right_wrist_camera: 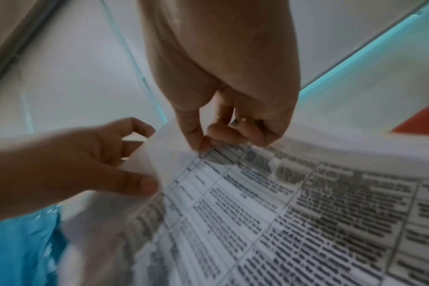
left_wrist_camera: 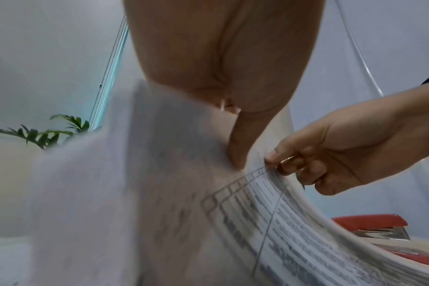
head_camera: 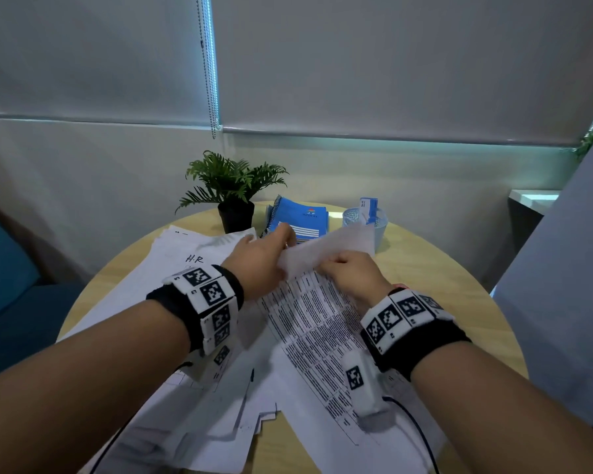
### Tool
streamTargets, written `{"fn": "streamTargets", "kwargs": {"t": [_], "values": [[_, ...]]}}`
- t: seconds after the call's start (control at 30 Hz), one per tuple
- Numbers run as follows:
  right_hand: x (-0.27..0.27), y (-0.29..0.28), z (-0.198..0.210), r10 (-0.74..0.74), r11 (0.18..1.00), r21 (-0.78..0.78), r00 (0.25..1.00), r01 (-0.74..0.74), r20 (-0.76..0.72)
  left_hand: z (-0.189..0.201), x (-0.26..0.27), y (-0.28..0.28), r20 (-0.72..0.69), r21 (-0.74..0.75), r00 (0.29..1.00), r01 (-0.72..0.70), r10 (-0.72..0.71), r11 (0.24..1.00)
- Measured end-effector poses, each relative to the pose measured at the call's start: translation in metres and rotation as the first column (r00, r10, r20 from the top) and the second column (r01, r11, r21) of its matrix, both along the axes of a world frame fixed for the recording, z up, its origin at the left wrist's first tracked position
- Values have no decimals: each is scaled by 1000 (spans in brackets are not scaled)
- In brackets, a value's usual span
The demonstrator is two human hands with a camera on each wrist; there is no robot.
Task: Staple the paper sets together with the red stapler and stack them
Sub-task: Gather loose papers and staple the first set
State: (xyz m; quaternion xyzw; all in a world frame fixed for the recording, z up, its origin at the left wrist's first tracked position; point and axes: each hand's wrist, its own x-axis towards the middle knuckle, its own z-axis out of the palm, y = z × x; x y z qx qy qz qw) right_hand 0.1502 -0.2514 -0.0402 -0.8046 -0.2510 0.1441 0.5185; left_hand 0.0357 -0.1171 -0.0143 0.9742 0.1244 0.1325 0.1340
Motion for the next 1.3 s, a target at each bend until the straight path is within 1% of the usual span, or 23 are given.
{"fn": "streamTargets", "kwargs": {"t": [0.07,0.1,0.17,0.23,0.3,0.33,0.4,0.5,0.53,0.57,0.6,0.63,0.7,0.73,0.77,0.83,0.97,1.03,1.1,1.23,1.3], "values": [[-8,1,2,-3,1000,29,999,2,50,0,1,2,-27,71,992,-125,127,990],[-11,2,1,-12,999,40,997,9,77,0,2,1,-39,100,986,-155,160,983],[-17,5,-4,-33,999,41,989,27,141,-2,5,-6,-39,119,986,-158,163,980],[-22,10,-9,-47,999,23,978,43,202,-6,10,-13,20,72,986,-166,165,984],[-26,11,-13,-61,998,11,957,60,283,-9,14,-17,78,-4,978,-195,195,981],[-28,11,-15,-67,998,2,936,70,345,-10,15,-17,96,-27,973,-209,211,978],[-32,8,-16,-57,996,-32,871,83,488,-9,15,-14,122,-59,965,-227,233,972],[-36,3,-14,24,987,-132,729,91,684,-8,15,-10,138,-74,963,-224,233,972],[-37,2,-13,64,981,-171,691,87,720,-9,15,-10,141,-77,963,-220,229,972],[-37,2,-11,92,978,-195,674,79,733,-9,14,-10,142,-79,964,-217,227,973],[-36,1,-9,99,978,-196,684,65,722,-10,14,-10,141,-76,965,-214,223,974],[-34,1,-6,89,983,-176,730,44,678,-11,13,-10,136,-65,966,-213,220,975],[-26,-1,3,48,996,-83,864,-7,501,-11,12,-10,124,-31,969,-212,214,977],[-23,-2,7,45,998,-53,919,-26,392,-11,11,-11,120,-15,970,-211,211,977],[-21,-4,13,55,998,-46,954,-43,294,-10,11,-11,115,-2,972,-205,204,979],[-19,-6,21,81,996,-60,981,-71,175,-7,10,-11,96,4,977,-192,190,981],[-17,-4,25,85,994,-78,992,-78,90,-5,11,-9,79,9,986,-149,147,989],[-16,-2,21,79,996,-41,995,-77,61,-6,11,-9,89,5,989,-120,119,993],[-18,0,17,69,998,-3,995,-69,74,-6,10,-9,100,-8,988,-117,117,993],[-26,4,9,24,997,61,969,-40,244,-3,12,-9,148,-100,972,-166,180,981],[-28,6,4,4,996,87,942,-35,337,-1,14,-8,126,-155,971,-183,203,971]]}}
